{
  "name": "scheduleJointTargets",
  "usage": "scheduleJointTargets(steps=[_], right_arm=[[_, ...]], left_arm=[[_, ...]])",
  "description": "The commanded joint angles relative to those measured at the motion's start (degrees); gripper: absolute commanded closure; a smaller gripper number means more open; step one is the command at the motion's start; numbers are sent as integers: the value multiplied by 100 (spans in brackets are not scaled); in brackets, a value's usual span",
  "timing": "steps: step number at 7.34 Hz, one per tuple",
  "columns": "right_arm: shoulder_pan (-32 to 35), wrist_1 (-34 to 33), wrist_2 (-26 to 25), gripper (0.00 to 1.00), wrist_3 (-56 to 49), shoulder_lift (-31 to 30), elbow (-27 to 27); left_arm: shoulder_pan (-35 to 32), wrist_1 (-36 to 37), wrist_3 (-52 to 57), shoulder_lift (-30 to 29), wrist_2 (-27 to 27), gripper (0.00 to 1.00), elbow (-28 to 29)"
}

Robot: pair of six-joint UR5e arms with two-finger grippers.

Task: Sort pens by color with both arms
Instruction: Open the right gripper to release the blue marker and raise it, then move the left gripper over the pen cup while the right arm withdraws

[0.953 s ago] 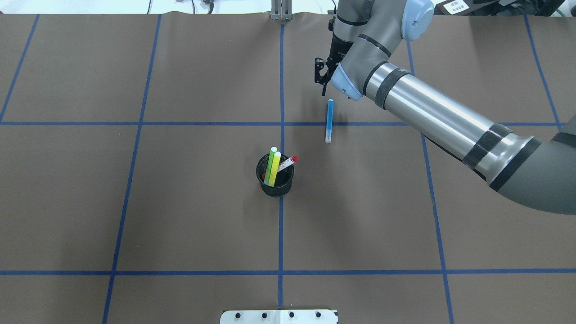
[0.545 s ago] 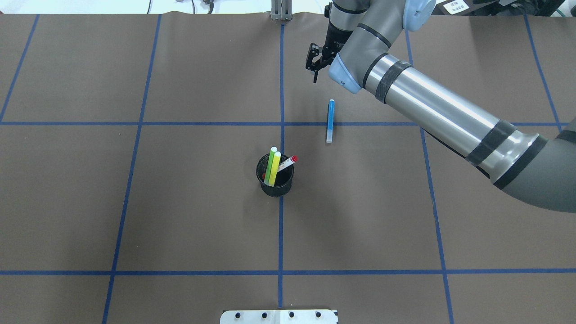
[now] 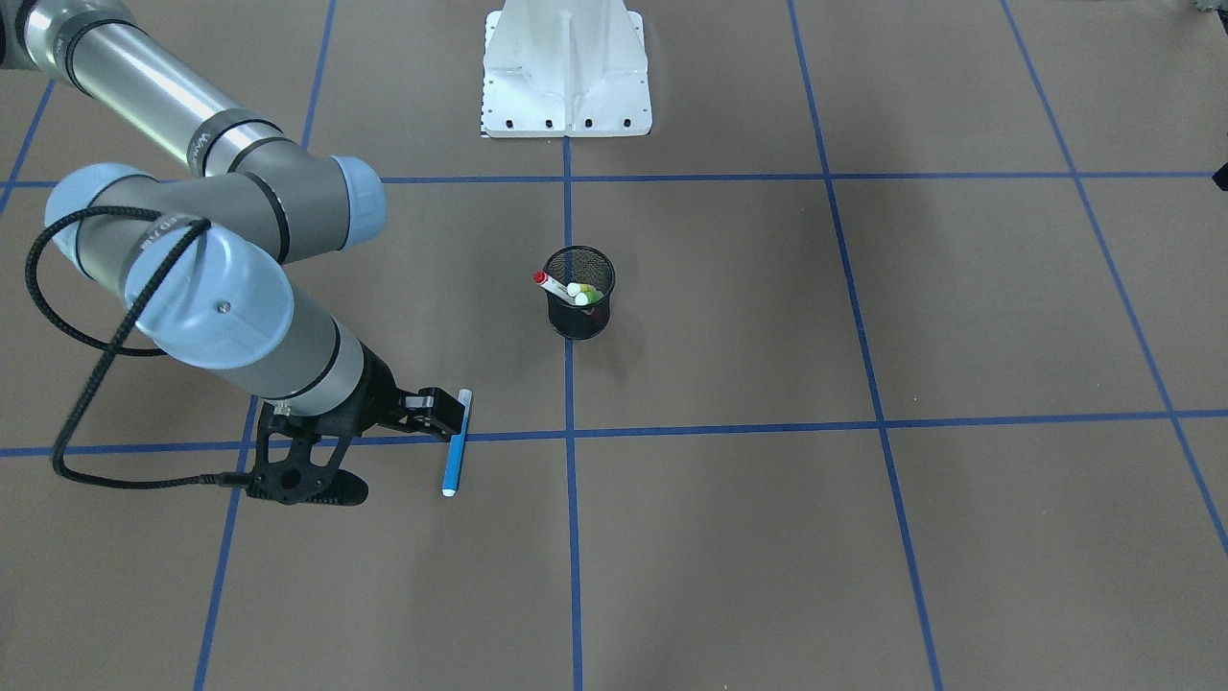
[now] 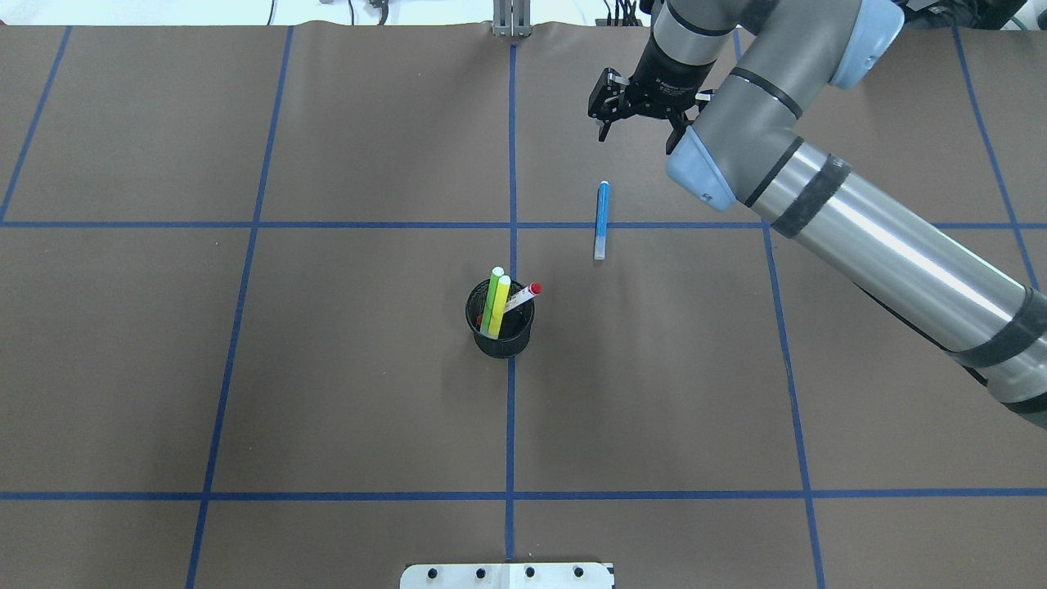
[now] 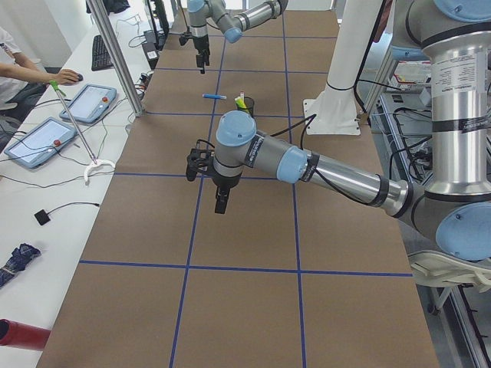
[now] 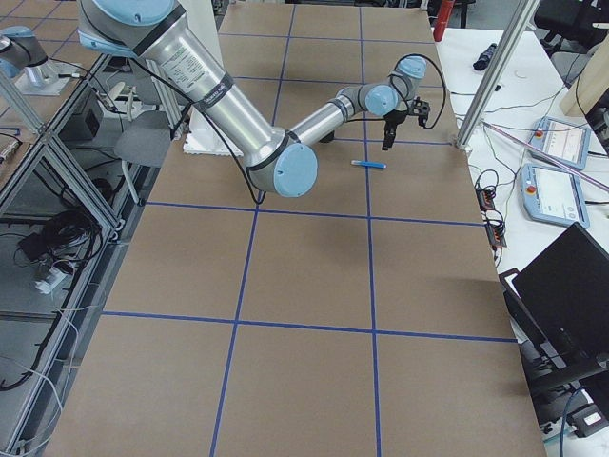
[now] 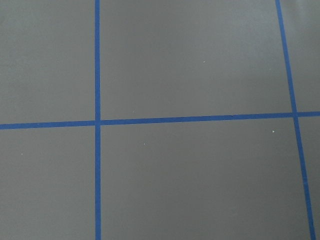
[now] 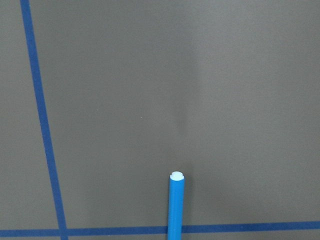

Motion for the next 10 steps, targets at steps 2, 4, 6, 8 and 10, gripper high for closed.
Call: scheduleJointTargets(steps=[2, 4, 6, 8, 10], right_arm=[[-123, 0, -537, 2, 412, -881, 1536], [-132, 18, -566, 2, 571, -1179, 1879], [-115, 53, -566, 2, 475, -1716, 2329], [-97, 70, -566, 2, 387, -1884, 2347], [-89, 279, -566, 2, 378, -2138, 2426]], left_arm=[[14, -22, -85, -15, 5, 0, 11], [319, -292, -1037, -277, 5, 0, -16], [1126, -487, -2625, -881, 75, 0, -243], [2335, -426, -4234, -1733, 887, 0, -349], [3454, 385, -5232, -2769, 1680, 1, -323]])
